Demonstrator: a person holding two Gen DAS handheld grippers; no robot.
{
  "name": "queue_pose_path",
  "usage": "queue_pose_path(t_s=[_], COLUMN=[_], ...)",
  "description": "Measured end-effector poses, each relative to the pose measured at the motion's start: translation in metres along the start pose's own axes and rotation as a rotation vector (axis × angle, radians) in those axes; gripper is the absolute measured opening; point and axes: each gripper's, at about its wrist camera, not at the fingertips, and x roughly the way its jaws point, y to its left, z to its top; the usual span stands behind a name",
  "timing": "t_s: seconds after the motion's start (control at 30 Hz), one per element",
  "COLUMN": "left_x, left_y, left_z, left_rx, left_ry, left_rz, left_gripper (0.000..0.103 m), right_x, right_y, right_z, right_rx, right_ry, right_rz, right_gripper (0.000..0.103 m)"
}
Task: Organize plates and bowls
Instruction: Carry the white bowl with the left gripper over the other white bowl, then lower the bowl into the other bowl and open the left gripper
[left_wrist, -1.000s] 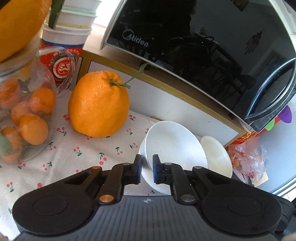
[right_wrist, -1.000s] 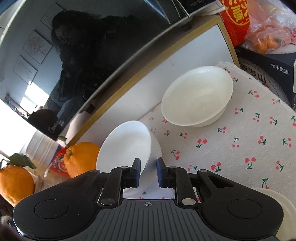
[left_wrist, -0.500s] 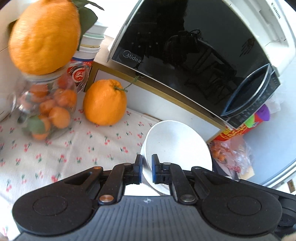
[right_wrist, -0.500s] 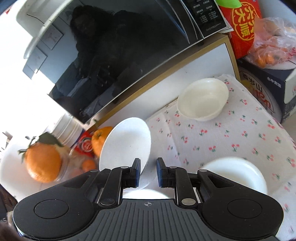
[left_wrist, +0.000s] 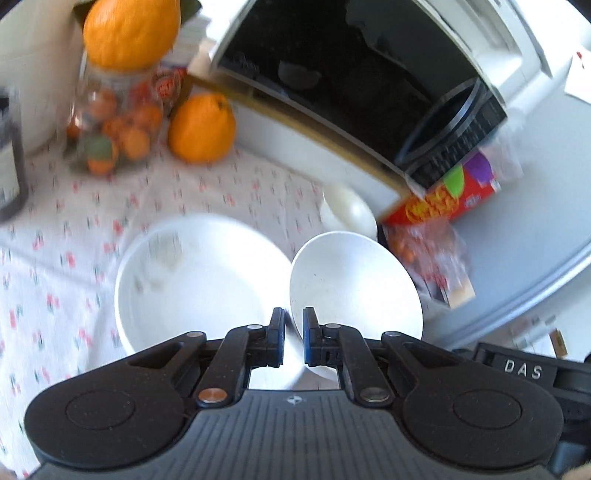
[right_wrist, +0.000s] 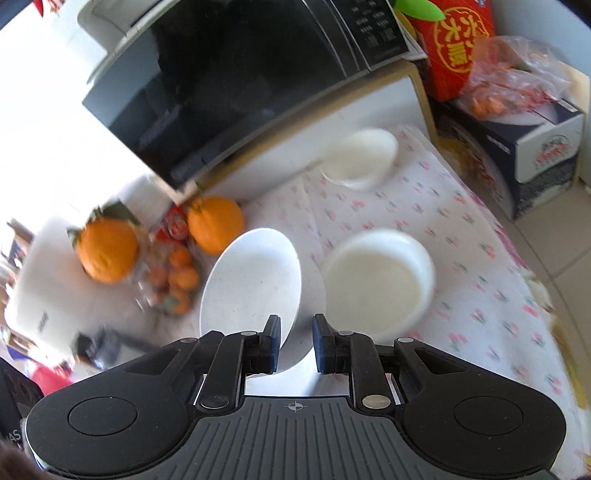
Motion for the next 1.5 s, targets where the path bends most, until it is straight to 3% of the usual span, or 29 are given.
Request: queue_pose_path(t_s=[0.23, 0.3, 0.6, 0.73, 1.13, 1.23, 1.37, 1.5], left_x=[0.01, 0.011, 0.017, 0.028, 0.042, 0.04, 0.037, 0.033], left_y=[0.003, -0.002, -0.027, -0.034, -0.038, -0.041, -0.043, -0.042], left_z=[-0.036, -0.04, -0.059, -0.071, -0.076, -0.075, -0.074, -0.07], left_rx=[0.004, 0.027, 0.122, 0.162, 0.206, 0.241, 0.281, 0.293], left_ry=[0.082, 0.087, 0.113, 0.145, 0.179, 0.153, 0.139, 0.125], left_rz=[-0.041, -0.053, -0.098, -0.085, -0.051, -0.042, -0.036, -0.027], left_gripper=[0.008, 0.008, 0.009, 0.01, 0.011, 0.022, 0.036, 0.045], right_x=[-0.001, 0.003, -0.003, 0.006, 0.012, 0.012, 0.011, 0.008], right_y=[-0.042, -0.054, -0.079, -0.09, -0.107, -0.109, -0.114, -0.119], right_z=[-0.026, -0.029, -0.033, -0.037, -0.037, -0.034, -0.03, -0.025], right_rx=[0.056, 0.088, 0.052, 0.05, 0.077, 0.097, 0.132, 0.18], right_ry=[0.032, 0.075, 0.094, 0.138, 0.162, 0.161, 0.148, 0.131], right_rz=[-0.009, -0.033, -0.084, -0.134, -0.134, -0.124, -0.109, -0.083], right_gripper=[0.02, 0.02, 0.02, 0.02, 0.021, 0.025, 0.045, 0.047])
